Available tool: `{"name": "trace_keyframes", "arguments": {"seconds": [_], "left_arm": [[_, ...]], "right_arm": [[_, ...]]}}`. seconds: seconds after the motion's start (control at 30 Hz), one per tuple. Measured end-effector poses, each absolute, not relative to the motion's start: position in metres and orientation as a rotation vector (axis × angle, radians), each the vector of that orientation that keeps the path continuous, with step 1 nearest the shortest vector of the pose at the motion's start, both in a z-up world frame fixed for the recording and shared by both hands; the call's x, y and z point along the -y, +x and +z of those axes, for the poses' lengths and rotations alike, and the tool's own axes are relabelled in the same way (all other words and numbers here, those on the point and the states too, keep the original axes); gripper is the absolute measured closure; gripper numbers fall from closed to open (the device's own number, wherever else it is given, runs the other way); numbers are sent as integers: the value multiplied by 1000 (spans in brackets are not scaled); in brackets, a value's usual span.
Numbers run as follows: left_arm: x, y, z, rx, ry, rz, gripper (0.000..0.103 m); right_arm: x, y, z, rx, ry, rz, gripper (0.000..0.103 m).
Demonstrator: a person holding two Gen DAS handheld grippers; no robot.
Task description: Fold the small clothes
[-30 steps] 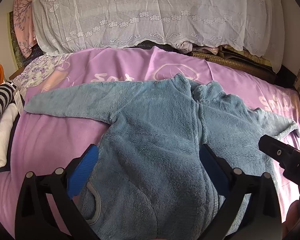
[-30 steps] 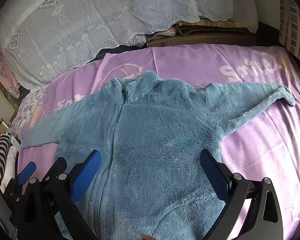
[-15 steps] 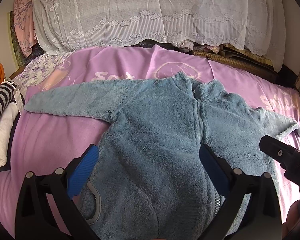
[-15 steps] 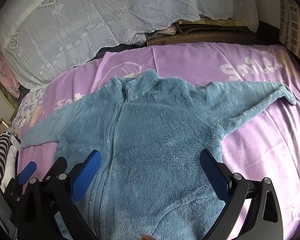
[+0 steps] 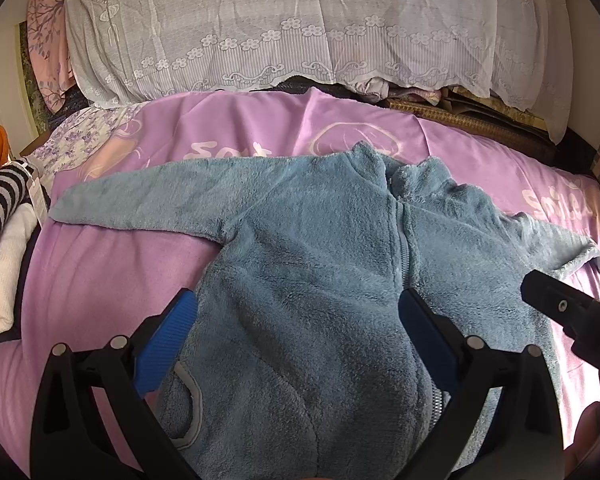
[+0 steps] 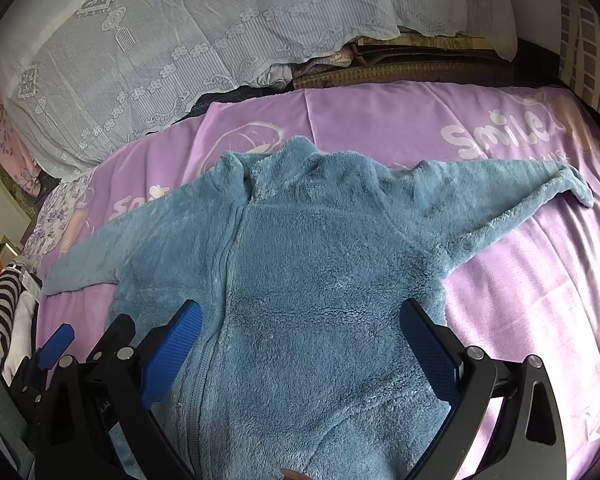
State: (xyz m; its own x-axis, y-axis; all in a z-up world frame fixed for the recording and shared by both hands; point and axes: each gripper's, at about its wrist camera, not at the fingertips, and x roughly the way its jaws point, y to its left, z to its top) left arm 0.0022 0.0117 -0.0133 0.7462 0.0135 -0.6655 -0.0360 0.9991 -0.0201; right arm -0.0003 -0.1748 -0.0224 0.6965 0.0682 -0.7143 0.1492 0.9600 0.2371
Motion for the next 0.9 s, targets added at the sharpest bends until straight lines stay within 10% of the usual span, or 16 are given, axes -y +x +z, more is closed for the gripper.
{"name": "trace_keyframes", "arguments": {"seconds": [0.9], "left_arm": [[-19, -2, -21, -739, -32, 31, 5]], "right_arm": [[172, -2, -28, -816, 295, -45, 3]]}}
